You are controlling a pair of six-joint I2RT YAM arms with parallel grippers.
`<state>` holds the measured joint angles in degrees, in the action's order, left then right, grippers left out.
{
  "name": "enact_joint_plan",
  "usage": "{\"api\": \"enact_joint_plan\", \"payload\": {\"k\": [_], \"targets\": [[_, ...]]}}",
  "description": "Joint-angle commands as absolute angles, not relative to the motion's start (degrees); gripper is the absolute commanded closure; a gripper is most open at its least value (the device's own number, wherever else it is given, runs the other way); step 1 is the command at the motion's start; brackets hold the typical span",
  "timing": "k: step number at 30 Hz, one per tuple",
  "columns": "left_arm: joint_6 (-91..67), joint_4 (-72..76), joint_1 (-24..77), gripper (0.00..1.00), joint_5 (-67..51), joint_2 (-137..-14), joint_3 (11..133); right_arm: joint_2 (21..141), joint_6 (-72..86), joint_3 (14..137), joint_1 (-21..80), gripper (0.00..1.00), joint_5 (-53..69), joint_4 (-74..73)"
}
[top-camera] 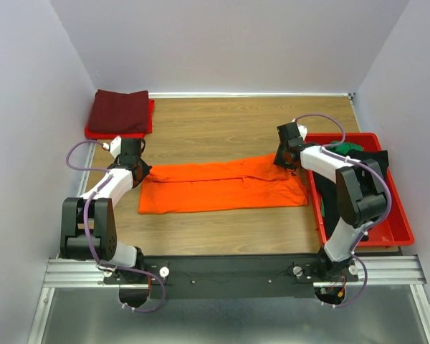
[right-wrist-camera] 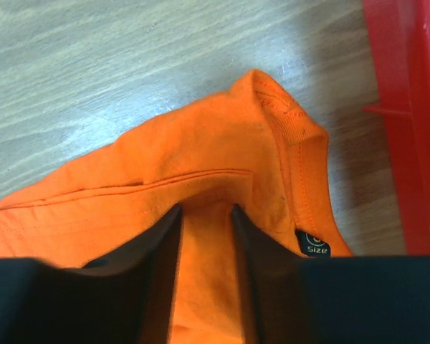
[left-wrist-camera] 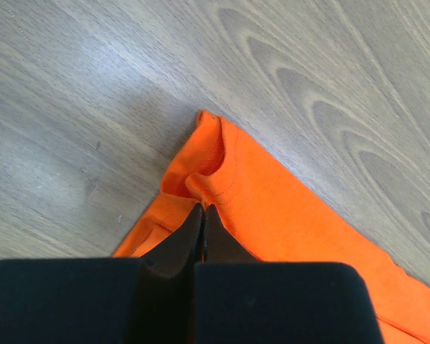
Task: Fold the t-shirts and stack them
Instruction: Fold the tshirt
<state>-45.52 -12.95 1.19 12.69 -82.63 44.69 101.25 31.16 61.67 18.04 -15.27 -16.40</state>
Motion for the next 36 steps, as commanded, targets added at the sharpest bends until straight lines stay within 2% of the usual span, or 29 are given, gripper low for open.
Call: {"api": "enact_joint_plan", "payload": {"k": [1,5,8,12,14,16,17,20,36], "targets": [[-44.6,-11.7,0.9,1.0,11.3,-82.0,46.1,102.4,31.8,63.9,17.9,0.66,-15.5,-16.5],[-44.2,-11.7,0.9,1.0,11.2,-82.1,46.5,101.7,31.6,64.9,18.0,0.83,-13.8,-16.5],[-43.9,-11.7,0.9,1.0,11.1,-82.0,46.9,99.6,31.6,64.2,18.0,0.93,-14.1,-16.6],[-43.5,-11.7,0.9,1.0,10.9,-81.9,47.4,95.9,31.5,61.4,18.0,0.96,-15.0,-16.6],[-43.5,-11.8,0.9,1.0,10.7,-81.8,47.5,94.4,31.6,59.8,18.0,0.92,-15.6,-16.9],[-43.3,-11.8,0.9,1.0,10.7,-81.7,47.6,91.7,32.0,57.0,18.0,0.8,-16.5,-17.0],[-43.4,-11.6,0.9,1.0,10.6,-81.7,47.6,91.0,32.3,56.1,18.0,0.7,-16.6,-17.1],[-43.3,-11.4,0.9,1.0,10.5,-82.0,47.5,88.1,32.6,53.3,18.0,0.64,-16.1,-17.1],[-43.4,-10.5,0.9,1.0,9.8,-82.4,47.5,90.8,33.6,53.5,18.0,0.64,-13.3,-17.1]]}}
